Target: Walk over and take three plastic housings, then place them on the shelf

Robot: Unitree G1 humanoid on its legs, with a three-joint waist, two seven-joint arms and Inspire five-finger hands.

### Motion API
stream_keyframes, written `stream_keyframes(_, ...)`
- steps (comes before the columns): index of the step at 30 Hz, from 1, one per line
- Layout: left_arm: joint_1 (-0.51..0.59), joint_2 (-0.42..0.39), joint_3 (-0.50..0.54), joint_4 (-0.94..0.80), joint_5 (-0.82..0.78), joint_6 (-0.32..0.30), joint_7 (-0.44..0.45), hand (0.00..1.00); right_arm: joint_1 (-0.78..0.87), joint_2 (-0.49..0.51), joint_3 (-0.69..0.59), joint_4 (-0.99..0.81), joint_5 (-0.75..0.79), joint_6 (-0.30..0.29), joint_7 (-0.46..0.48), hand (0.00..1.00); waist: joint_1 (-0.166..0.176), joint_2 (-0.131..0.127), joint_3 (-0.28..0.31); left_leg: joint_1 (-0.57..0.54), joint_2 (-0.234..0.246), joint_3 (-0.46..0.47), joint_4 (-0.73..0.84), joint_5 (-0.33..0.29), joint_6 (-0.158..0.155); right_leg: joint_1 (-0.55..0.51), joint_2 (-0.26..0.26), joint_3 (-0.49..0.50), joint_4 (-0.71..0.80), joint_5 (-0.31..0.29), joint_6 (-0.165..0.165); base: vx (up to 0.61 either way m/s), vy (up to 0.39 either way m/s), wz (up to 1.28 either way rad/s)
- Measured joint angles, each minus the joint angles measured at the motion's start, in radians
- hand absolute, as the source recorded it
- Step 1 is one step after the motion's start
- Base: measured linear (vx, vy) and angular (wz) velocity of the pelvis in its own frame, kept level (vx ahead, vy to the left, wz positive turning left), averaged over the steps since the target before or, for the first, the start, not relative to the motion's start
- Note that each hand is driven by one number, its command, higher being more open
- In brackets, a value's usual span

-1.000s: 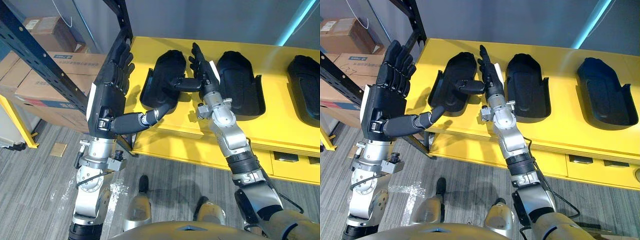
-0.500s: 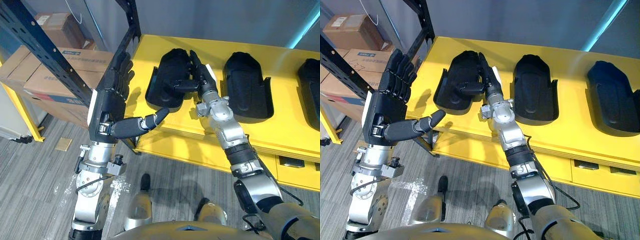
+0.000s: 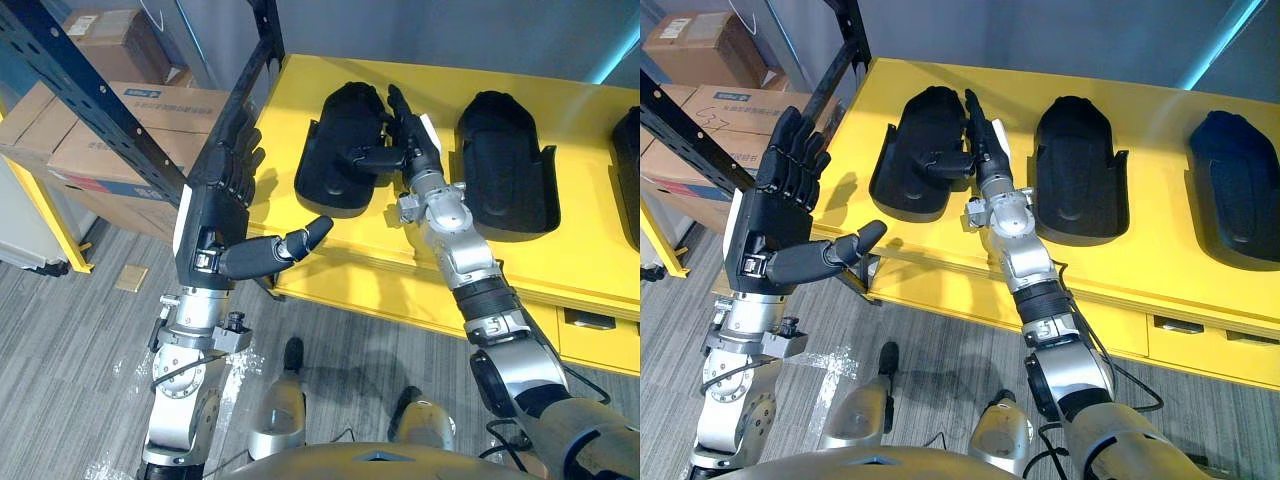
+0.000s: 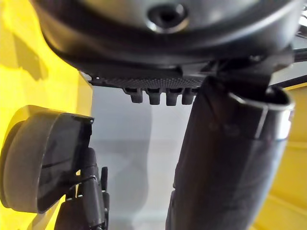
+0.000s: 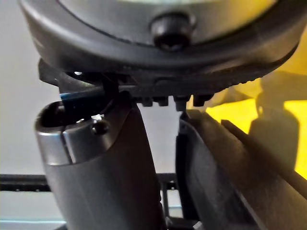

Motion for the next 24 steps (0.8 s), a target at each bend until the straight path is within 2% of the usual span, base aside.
stream_keyframes(3, 0.008, 0.000, -0.001, 0.029, 0.041, 0.003, 0.036, 1.00, 0.107, 0.011, -0.006, -0.238, 0.004, -0.036, -0.005, 1.00, -0.006, 0.000, 0.000, 0.006, 0.001, 0.018, -0.010, 0.001, -0.002, -0.006, 0.002, 0.015, -0.011, 0.010, 0.008, 0.05, -0.008, -0.14)
stream_keyframes(5, 0.035, 0.000, 0.000, 0.036, 0.056, 0.015, 0.061, 1.00, 0.187, 0.038, -0.005, -0.404, 0.012, -0.107, -0.006, 1.00, -0.014, -0.001, 0.000, 0.022, 0.001, 0.045, -0.016, 0.000, -0.007, -0.005, 0.007, 0.040, -0.027, 0.022, 0.016, 0.07, -0.002, -0.35)
stream_keyframes(7, 0.042, 0.000, 0.000, 0.034, 0.085, 0.014, 0.098, 1.00, 0.249, 0.061, -0.008, -0.532, 0.071, -0.207, -0.020, 1.00, -0.032, -0.002, -0.001, 0.049, 0.005, 0.075, -0.032, -0.005, -0.007, 0.013, 0.017, 0.059, -0.066, 0.040, 0.021, 0.07, 0.007, -0.36)
stream_keyframes(9, 0.033, 0.000, 0.001, 0.033, 0.145, 0.009, 0.149, 1.00, 0.301, 0.082, -0.027, -0.603, 0.121, -0.283, -0.033, 1.00, -0.039, -0.008, -0.008, 0.057, 0.008, 0.085, -0.035, -0.011, -0.010, 0.024, 0.024, 0.067, -0.093, 0.051, 0.023, 0.04, 0.010, -0.21)
stream_keyframes(11, 0.032, -0.001, 0.015, 0.024, 0.196, -0.009, 0.210, 1.00, 0.404, 0.131, -0.072, -0.691, 0.181, -0.394, -0.048, 1.00, -0.053, -0.024, -0.024, 0.070, 0.009, 0.110, -0.037, -0.025, -0.009, 0.035, 0.032, 0.086, -0.130, 0.066, 0.027, 0.04, 0.015, -0.25)
stream_keyframes(13, 0.030, -0.002, 0.030, 0.021, 0.234, -0.020, 0.245, 1.00, 0.492, 0.152, -0.106, -0.717, 0.203, -0.442, -0.046, 1.00, -0.065, -0.033, -0.050, 0.074, 0.008, 0.118, -0.038, -0.032, -0.007, 0.050, 0.036, 0.089, -0.161, 0.079, 0.031, 0.07, 0.012, -0.16)
stream_keyframes(15, 0.030, -0.004, 0.049, 0.015, 0.261, -0.031, 0.262, 1.00, 0.578, 0.155, -0.134, -0.722, 0.197, -0.448, -0.046, 1.00, -0.077, -0.038, -0.072, 0.083, 0.008, 0.127, -0.038, -0.040, -0.011, 0.061, 0.039, 0.095, -0.181, 0.088, 0.033, 0.07, 0.008, -0.13)
stream_keyframes(19, 0.049, -0.041, 0.088, 0.014, 0.316, -0.033, 0.272, 1.00, 0.743, 0.157, -0.178, -0.719, 0.197, -0.440, -0.005, 1.00, -0.086, -0.029, -0.098, 0.107, 0.013, 0.152, -0.039, -0.054, -0.012, 0.092, 0.050, 0.109, -0.229, 0.107, 0.034, 0.03, 0.000, -0.15)
stream_keyframes(24, 0.121, -0.041, 0.110, 0.015, 0.367, -0.030, 0.276, 1.00, 0.808, 0.160, -0.236, -0.719, 0.204, -0.459, 0.027, 1.00, -0.091, -0.029, -0.124, 0.127, 0.028, 0.176, -0.040, -0.063, -0.020, 0.117, 0.070, 0.128, -0.273, 0.130, 0.030, -0.01, -0.010, -0.16)
